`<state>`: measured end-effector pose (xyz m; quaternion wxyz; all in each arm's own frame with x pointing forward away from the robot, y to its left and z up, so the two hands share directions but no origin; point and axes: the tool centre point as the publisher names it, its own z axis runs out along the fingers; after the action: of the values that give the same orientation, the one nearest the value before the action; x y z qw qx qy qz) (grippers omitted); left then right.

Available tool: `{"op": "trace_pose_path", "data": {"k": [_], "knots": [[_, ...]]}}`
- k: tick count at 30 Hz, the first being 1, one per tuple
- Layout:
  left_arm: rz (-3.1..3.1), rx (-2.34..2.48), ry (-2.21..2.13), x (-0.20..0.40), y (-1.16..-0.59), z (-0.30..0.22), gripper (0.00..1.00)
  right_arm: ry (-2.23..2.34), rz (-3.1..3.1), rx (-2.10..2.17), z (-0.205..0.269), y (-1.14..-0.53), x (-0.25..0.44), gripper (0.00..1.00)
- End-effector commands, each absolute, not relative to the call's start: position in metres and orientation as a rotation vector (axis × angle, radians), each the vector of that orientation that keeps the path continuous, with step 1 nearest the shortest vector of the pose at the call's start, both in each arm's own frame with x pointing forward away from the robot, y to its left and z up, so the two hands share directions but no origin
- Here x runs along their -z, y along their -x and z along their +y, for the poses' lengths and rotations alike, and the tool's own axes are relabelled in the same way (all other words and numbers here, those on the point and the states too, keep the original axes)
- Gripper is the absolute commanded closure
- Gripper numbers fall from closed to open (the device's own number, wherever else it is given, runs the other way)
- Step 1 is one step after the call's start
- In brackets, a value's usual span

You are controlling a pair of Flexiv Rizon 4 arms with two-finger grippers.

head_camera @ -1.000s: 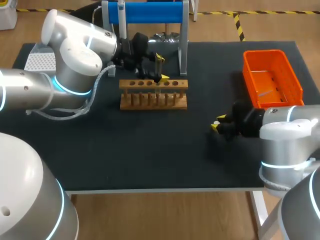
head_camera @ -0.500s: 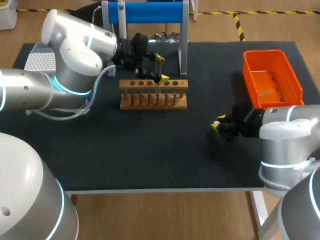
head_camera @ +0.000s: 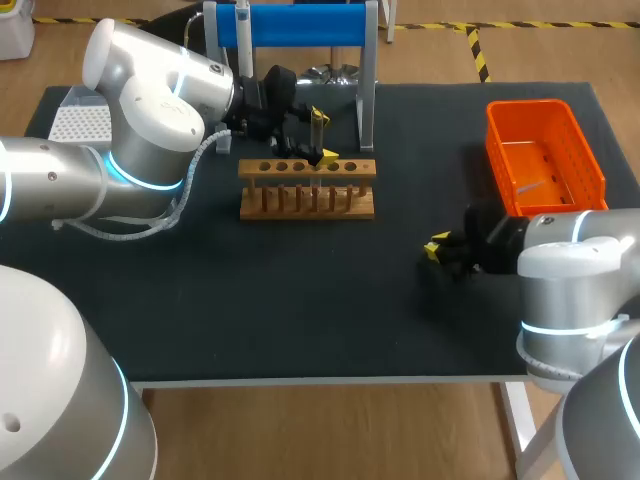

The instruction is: Invert the test tube, pick up the pipette, mount the tip to pipette, aspirate from beaker and dispense into the tube, eject the tip, return the pipette, and cap with the stopper.

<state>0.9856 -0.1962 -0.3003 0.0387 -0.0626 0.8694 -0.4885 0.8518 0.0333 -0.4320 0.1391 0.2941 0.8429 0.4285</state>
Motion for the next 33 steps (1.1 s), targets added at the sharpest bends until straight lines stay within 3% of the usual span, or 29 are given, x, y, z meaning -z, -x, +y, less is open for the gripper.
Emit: {"op": "trace_pose_path", "data": {"k": [1, 16, 33], "knots": [[2.666, 1.502, 0.189, 0.301, -0.987, -0.197, 0.00, -0.851, 2.442, -1.235, 0.033, -0.852, 0.432, 1.00], [2.666, 1.502, 0.189, 0.301, -0.987, -0.197, 0.00, -0.756, 2.443, -1.291, 0.038, -0.863, 0.400, 1.00], [2.666, 1.502, 0.189, 0.301, -0.987, -0.197, 0.00, -0.300, 2.525, -1.382, 0.064, -0.916, 0.283, 1.00]]}}
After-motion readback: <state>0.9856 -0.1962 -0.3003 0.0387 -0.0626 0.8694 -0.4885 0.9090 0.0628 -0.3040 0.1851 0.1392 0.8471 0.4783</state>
